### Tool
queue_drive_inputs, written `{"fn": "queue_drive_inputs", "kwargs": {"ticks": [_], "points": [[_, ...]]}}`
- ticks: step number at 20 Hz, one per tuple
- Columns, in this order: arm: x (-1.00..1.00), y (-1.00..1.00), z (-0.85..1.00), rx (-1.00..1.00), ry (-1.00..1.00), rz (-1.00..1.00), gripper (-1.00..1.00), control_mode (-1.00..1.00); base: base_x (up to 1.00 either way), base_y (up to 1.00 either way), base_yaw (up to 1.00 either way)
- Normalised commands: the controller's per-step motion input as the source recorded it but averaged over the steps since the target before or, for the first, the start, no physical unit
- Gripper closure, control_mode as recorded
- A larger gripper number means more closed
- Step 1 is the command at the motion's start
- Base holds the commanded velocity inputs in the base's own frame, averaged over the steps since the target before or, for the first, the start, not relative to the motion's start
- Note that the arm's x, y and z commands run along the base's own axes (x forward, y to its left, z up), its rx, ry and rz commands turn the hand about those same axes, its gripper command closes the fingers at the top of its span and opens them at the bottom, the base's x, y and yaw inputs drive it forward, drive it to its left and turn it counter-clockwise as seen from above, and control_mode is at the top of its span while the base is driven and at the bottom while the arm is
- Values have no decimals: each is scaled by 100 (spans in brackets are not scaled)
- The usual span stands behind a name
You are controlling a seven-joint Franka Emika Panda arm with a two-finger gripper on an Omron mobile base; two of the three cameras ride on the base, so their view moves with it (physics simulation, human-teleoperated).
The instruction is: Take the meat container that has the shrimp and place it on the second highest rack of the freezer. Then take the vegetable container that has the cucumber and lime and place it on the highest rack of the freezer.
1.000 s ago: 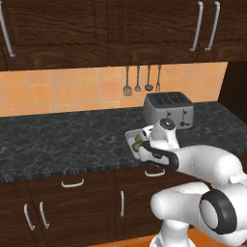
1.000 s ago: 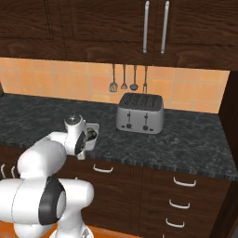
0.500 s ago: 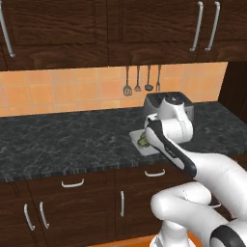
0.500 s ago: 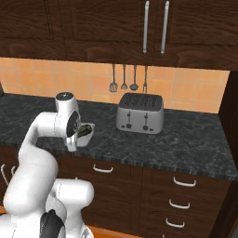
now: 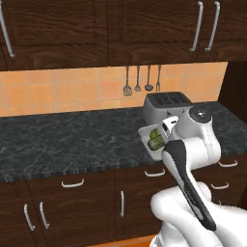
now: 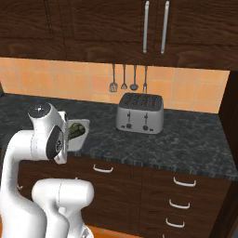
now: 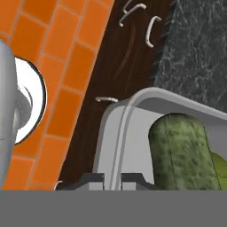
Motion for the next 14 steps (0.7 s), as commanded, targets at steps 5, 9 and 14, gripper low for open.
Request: {"fn": "queue_drive_inputs", "kwargs": {"ticks": [5, 9, 14], "points": [[-20, -6, 0, 0, -4, -2, 100, 100, -80, -30, -8], [0, 0, 0, 0, 0, 0, 100, 100, -100, -31, -24], [0, 0, 0, 0, 0, 0, 100, 100, -85, -6, -54]]}}
